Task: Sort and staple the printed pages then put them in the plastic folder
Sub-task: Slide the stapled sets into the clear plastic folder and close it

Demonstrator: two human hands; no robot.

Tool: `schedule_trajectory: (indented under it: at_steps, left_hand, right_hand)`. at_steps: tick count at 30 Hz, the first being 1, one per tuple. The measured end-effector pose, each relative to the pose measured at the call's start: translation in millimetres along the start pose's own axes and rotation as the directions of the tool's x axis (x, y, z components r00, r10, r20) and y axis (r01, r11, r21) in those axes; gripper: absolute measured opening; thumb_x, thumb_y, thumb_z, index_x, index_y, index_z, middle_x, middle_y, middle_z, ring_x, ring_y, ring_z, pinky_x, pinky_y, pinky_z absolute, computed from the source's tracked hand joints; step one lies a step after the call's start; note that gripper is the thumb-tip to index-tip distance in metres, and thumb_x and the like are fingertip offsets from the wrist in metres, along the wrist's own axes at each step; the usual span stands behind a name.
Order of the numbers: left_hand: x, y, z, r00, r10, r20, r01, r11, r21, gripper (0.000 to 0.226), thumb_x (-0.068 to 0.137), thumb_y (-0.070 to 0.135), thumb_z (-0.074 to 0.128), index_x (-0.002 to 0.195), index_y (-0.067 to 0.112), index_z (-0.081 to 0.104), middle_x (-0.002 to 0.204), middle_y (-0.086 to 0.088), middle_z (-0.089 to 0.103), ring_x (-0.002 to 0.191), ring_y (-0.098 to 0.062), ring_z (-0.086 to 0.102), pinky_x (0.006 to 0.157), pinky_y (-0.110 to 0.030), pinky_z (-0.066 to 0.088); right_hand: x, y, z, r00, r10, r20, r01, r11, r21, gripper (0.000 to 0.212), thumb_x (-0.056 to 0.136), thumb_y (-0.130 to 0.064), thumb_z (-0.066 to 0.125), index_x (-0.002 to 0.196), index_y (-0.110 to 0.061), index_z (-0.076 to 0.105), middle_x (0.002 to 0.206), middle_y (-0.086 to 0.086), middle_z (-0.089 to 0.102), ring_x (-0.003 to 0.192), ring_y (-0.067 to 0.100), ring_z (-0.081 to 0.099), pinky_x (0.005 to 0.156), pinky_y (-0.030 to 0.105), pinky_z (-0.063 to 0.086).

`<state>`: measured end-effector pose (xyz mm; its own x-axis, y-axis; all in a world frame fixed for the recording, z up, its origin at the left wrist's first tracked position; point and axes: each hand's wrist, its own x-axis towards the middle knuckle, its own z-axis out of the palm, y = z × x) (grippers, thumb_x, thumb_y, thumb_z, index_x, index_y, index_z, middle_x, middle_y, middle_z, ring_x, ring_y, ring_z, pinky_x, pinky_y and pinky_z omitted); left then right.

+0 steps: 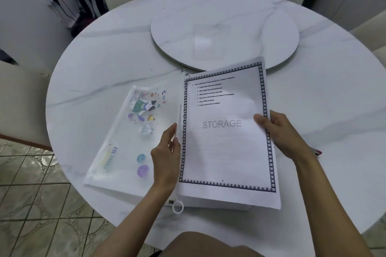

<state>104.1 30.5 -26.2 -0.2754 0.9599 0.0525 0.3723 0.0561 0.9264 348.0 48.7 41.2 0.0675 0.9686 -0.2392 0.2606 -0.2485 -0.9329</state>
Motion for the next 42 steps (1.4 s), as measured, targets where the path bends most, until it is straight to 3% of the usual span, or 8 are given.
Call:
schedule_trajectory:
  at_steps: [7,10,13,17,20,25,29,42]
  left_hand:
    - [2.2,0.3,-1.5,1.0,0.019,-0.013,-0.019,1.0,0.006,0.038,0.091,-0.001,0.049,0.126,0.014,0.056,0.113,0.014,0.058,0.098,0.02,0.047,0.083,0.007,0.033]
    - [2.3,0.4,-2.4,0.999,0.039,-0.003,-0.039,0.999,0.034,0.038,0.091,0.0,0.048,0.125,0.016,0.057,0.112,0.018,0.058,0.089,0.026,0.049,0.08,0.008,0.032]
    - [1.3,-2.3,-3.1,0.998,0.063,0.018,-0.064,0.995,0.072,0.038,0.092,0.001,0.049,0.124,0.018,0.057,0.102,0.029,0.054,0.078,0.028,0.05,0.075,0.007,0.032]
    - [0.0,-3.0,-5.1,0.996,0.083,0.021,-0.085,0.991,0.102,0.037,0.091,0.0,0.05,0.122,0.019,0.058,0.094,0.028,0.054,0.068,0.011,0.052,0.071,0.003,0.035]
    - [-0.7,-2.4,-6.7,0.997,0.08,0.023,-0.082,0.994,0.071,0.035,0.092,0.001,0.05,0.122,0.016,0.058,0.098,0.029,0.053,0.074,0.025,0.051,0.069,0.007,0.033]
    - [-1.8,-6.4,-5.8,0.997,0.069,0.033,-0.071,0.996,0.054,0.035,0.092,0.001,0.049,0.122,0.015,0.058,0.097,0.027,0.056,0.075,0.026,0.051,0.073,0.006,0.035]
    - [-2.4,-9.9,-4.3,0.997,0.077,0.028,-0.078,0.995,0.068,0.034,0.092,-0.001,0.048,0.121,0.014,0.059,0.092,0.034,0.053,0.072,0.023,0.052,0.075,0.003,0.037]
    - [-5.8,-8.6,-5.0,0.999,0.039,0.038,-0.038,0.999,-0.016,0.035,0.092,0.003,0.05,0.123,0.02,0.052,0.109,0.017,0.059,0.091,0.028,0.05,0.077,0.003,0.039]
  right_hand:
    - [-2.9,3.5,-2.5,1.0,0.014,-0.011,-0.013,0.999,0.031,0.056,0.086,-0.044,0.055,0.098,0.011,0.055,0.084,0.027,0.062,0.077,0.026,0.057,0.074,0.042,0.044]
    - [-1.2,3.2,-6.5,1.0,0.012,0.014,-0.012,1.0,0.001,0.086,0.064,-0.073,0.062,0.098,0.005,0.056,0.1,0.04,0.055,0.074,0.033,0.056,0.07,0.046,0.042]
    - [3.8,4.5,-13.4,0.998,0.042,0.046,-0.041,0.999,-0.027,0.085,0.054,-0.079,0.064,0.094,-0.004,0.061,0.091,0.039,0.057,0.072,0.04,0.056,0.068,0.047,0.039]
    - [4.7,-14.3,-18.4,0.993,0.092,0.072,-0.09,0.995,-0.036,0.05,0.087,-0.043,0.059,0.101,0.005,0.059,0.101,0.035,0.062,0.08,0.031,0.058,0.074,0.045,0.043]
    - [9.7,-9.9,-26.8,0.987,0.15,0.058,-0.146,0.987,-0.07,0.03,0.096,-0.02,0.05,0.108,0.005,0.061,0.104,0.027,0.066,0.084,0.031,0.063,0.075,0.038,0.049]
    - [5.6,0.5,-33.8,0.979,0.199,0.038,-0.197,0.979,-0.051,0.028,0.096,-0.019,0.05,0.108,0.004,0.061,0.103,0.026,0.067,0.09,0.039,0.064,0.085,0.05,0.05]
    - [-2.2,10.5,-46.2,0.972,0.232,0.035,-0.234,0.97,0.064,0.019,0.095,-0.016,0.048,0.098,-0.004,0.063,0.072,0.003,0.073,0.061,0.016,0.069,0.053,0.024,0.056]
    - [1.2,22.6,-32.4,0.929,0.323,0.183,-0.358,0.91,0.211,0.02,0.093,-0.014,0.048,0.096,-0.003,0.065,0.078,0.01,0.074,0.062,0.021,0.07,0.052,0.026,0.055]
